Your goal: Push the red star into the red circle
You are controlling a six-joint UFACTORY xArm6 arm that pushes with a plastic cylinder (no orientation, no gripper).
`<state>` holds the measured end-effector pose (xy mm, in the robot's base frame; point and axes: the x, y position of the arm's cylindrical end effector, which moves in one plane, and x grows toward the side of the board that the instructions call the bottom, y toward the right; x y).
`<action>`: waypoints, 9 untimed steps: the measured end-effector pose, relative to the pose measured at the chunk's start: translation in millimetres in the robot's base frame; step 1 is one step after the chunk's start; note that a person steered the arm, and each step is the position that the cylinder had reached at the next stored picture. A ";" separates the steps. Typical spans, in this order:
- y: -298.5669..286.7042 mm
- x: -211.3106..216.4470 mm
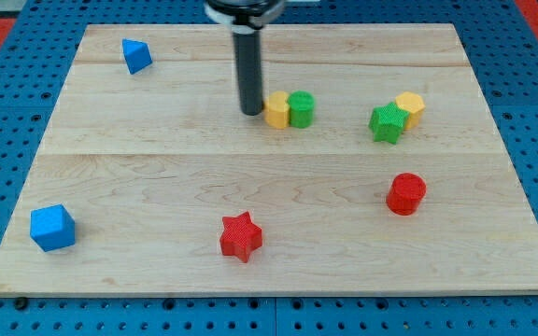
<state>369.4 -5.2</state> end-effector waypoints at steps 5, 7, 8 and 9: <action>49.4 60.6; 50.0 59.3; 80.1 70.1; 152.0 72.6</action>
<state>442.0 146.7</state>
